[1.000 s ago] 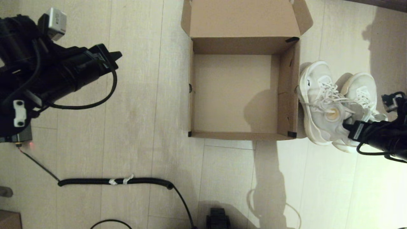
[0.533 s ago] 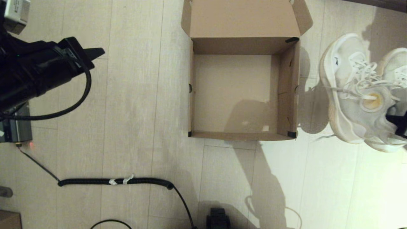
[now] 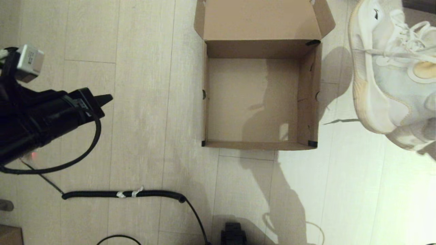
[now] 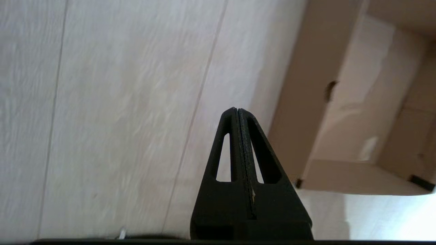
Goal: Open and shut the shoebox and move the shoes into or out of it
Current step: Put the shoes out of the shoe box
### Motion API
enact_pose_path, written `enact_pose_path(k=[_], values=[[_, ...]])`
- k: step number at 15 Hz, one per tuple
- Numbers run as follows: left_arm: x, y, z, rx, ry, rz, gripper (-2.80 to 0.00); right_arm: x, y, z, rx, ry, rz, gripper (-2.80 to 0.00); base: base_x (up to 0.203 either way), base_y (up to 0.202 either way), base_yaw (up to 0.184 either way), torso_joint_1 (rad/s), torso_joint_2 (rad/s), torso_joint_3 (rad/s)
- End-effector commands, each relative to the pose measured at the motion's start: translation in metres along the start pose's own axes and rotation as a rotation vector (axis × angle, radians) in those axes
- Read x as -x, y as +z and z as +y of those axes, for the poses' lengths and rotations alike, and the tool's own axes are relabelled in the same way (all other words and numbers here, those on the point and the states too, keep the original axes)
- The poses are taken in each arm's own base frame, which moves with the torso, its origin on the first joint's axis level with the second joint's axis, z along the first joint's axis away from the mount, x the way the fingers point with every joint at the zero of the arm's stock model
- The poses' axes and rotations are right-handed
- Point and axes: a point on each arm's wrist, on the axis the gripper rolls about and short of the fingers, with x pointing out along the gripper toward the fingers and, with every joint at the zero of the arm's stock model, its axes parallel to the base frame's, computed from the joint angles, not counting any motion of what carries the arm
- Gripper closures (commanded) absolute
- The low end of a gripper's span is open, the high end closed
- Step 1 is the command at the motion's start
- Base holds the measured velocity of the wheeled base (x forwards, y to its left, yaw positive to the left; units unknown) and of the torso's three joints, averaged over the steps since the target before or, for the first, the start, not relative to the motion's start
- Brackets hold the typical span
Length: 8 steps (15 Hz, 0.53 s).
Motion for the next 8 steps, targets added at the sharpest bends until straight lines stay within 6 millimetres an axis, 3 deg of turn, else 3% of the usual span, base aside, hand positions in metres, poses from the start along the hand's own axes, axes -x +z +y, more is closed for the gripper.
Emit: enact_pose_path(k=[1,5,8], values=[[-0.008,-0.011,0.003,0.003,0.014,0.041,0.0,-0.001,-0.003,0.012,-0.015,0.084,0.033,0.0,0.0,0.0,0.0,0.0,0.0,0.0],[-0.019,-0.022,0.004,0.0,0.042,0.08,0.0,-0.008,-0.018,0.033,-0.044,0.212,0.137,0.0,0.0,0.0,0.0,0.0,0.0,0.0],[-0.029,-0.03,0.005,-0.028,0.046,0.111,0.0,-0.021,-0.033,0.051,0.036,0.294,0.215,0.0,0.0,0.0,0.0,0.0,0.0,0.0]])
